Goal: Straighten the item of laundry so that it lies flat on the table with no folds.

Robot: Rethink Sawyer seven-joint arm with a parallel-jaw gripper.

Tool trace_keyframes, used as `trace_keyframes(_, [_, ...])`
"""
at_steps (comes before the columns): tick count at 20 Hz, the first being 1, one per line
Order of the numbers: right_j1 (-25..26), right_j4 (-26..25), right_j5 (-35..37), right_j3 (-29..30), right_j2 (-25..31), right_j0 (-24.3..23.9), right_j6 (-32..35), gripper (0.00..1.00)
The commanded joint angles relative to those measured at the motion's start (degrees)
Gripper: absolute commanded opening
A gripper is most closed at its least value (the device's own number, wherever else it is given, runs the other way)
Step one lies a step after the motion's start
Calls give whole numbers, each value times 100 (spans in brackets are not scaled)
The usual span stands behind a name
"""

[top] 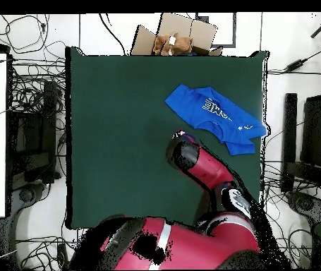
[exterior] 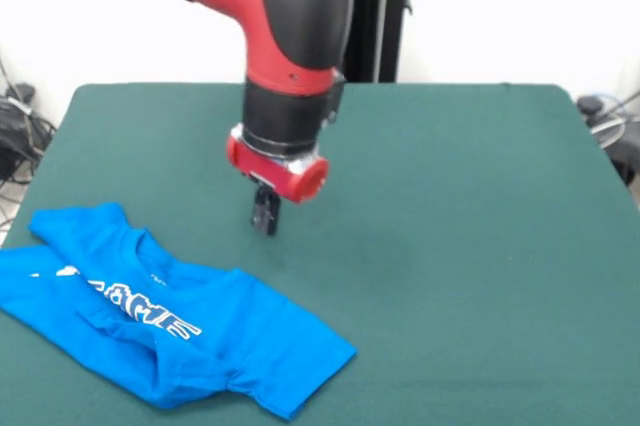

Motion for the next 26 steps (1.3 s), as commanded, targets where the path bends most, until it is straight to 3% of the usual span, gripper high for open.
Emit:
trace_keyframes(1, [-489, -424, 1443, -117, -598, -28, 248, 0])
trace_keyframes(8, [-592, -1009, 1948, -822, -575, -496, -61, 0])
trace_keyframes(15, [-590, -1421, 3014, -1778, -511, -650, -102, 0])
trace_keyframes(19, [-146, -1647, 2984, -2383, -446, -783, -132, 0])
trace_keyframes(26, [917, -2001, 2176, -3204, -502, -839, 227, 0])
